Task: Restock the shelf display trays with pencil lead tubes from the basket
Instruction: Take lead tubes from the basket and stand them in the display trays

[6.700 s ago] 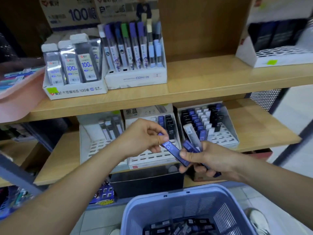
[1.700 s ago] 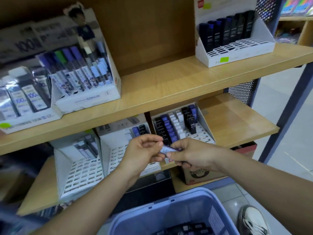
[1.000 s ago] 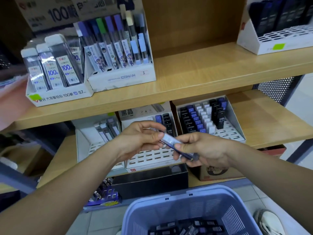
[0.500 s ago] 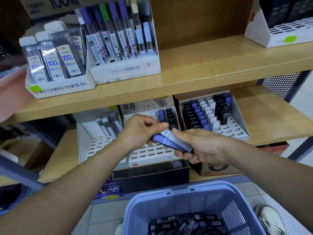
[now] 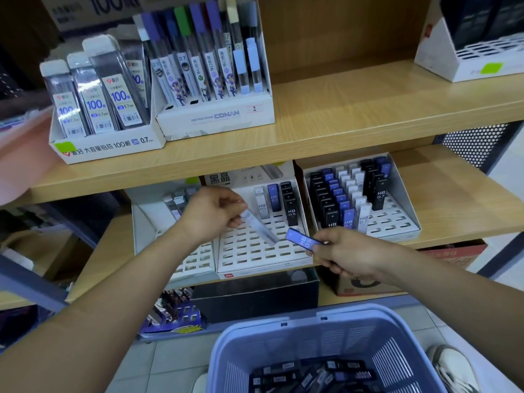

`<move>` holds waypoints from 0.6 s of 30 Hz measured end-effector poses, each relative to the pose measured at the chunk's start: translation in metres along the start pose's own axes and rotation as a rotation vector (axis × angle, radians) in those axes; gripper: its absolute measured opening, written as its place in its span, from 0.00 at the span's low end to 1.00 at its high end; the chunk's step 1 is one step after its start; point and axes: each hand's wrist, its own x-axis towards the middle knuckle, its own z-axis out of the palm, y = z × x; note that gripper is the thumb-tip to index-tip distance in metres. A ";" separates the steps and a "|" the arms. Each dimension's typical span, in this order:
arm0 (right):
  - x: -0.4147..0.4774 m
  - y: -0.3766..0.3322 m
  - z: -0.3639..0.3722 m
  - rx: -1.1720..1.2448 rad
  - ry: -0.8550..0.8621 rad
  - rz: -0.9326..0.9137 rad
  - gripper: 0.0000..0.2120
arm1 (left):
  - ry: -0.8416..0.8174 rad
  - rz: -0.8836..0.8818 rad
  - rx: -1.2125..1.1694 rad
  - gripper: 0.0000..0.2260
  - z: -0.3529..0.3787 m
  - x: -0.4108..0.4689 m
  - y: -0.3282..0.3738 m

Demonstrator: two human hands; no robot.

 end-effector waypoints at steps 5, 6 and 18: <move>-0.002 0.008 -0.006 -0.013 0.030 0.015 0.06 | 0.183 0.082 0.146 0.04 -0.007 0.006 -0.021; -0.002 0.008 -0.007 0.005 0.030 0.017 0.06 | 0.198 0.098 0.148 0.04 -0.005 0.007 -0.022; -0.003 0.004 -0.007 0.098 0.043 -0.023 0.07 | 0.151 0.361 0.493 0.09 0.022 0.022 -0.021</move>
